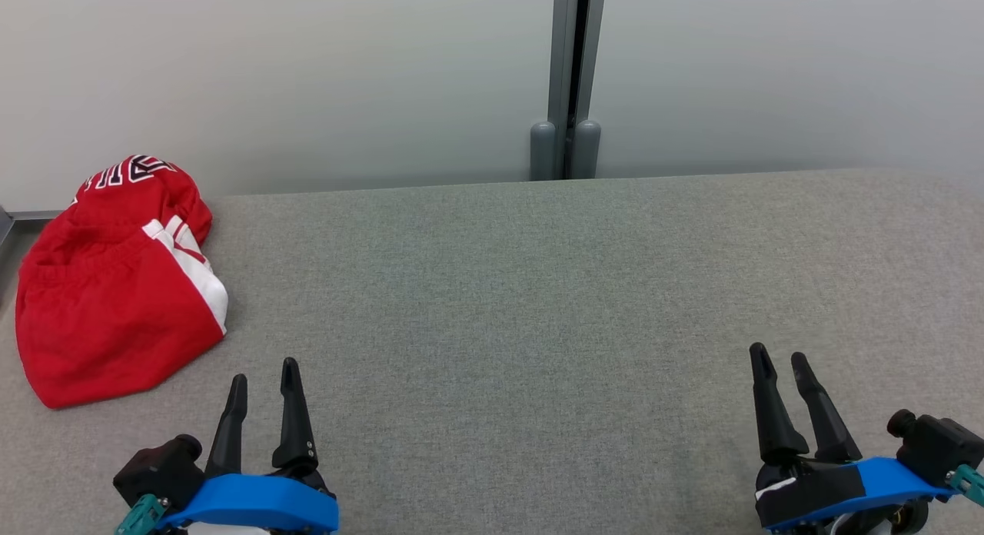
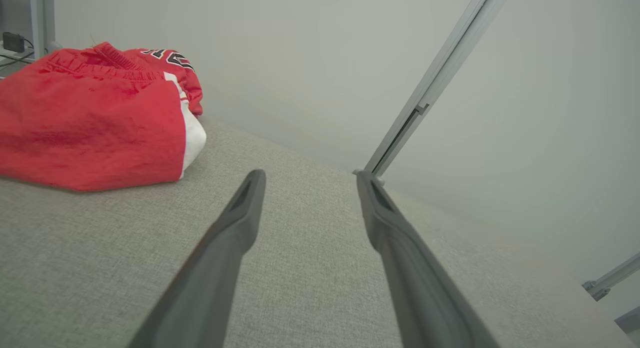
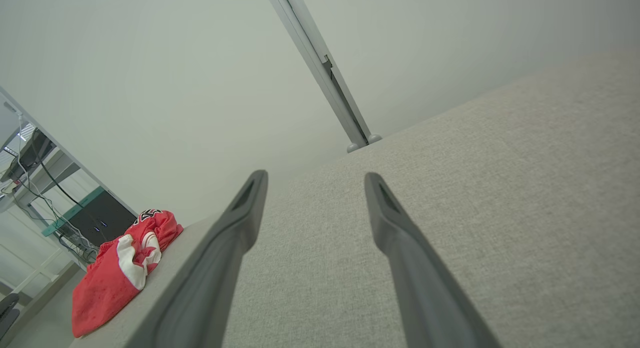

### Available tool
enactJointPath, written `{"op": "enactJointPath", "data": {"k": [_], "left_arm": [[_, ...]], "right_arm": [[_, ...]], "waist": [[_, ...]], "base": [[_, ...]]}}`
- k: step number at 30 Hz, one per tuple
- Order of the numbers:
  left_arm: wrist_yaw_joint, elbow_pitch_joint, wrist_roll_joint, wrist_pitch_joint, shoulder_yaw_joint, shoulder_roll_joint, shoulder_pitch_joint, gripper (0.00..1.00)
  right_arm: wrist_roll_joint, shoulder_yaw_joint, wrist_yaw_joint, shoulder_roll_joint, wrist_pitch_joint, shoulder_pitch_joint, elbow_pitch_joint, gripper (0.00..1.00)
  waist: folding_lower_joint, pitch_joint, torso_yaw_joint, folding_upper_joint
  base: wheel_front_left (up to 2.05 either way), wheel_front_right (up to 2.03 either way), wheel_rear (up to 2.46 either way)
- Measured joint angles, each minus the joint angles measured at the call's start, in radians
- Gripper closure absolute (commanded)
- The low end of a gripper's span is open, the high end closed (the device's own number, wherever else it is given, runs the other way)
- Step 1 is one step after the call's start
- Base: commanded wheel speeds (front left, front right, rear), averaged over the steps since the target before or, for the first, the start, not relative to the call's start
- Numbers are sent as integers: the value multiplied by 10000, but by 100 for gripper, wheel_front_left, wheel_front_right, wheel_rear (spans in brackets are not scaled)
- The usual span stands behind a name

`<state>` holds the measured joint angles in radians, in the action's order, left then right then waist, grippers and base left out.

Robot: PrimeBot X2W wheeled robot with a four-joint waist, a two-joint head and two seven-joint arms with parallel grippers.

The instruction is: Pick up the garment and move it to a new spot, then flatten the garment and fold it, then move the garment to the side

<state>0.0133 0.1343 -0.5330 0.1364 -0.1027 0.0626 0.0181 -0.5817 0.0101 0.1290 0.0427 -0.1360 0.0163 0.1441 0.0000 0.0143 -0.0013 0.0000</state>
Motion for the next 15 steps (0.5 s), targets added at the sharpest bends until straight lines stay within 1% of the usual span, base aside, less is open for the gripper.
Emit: {"op": "enactJointPath", "data": {"k": [8,15], "left_arm": [[125,270,723,211,-77,38,27,0],[128,453,1221,382,-75,31,76,0]], "right_arm": [[970,176,2,4,-209,-2,153,0],[1827,201,2,10,-382,-3,334,0]], "waist": [[0,-2,16,0],[0,2,13,0]], "base": [[0,0,0],[0,0,0]]}}
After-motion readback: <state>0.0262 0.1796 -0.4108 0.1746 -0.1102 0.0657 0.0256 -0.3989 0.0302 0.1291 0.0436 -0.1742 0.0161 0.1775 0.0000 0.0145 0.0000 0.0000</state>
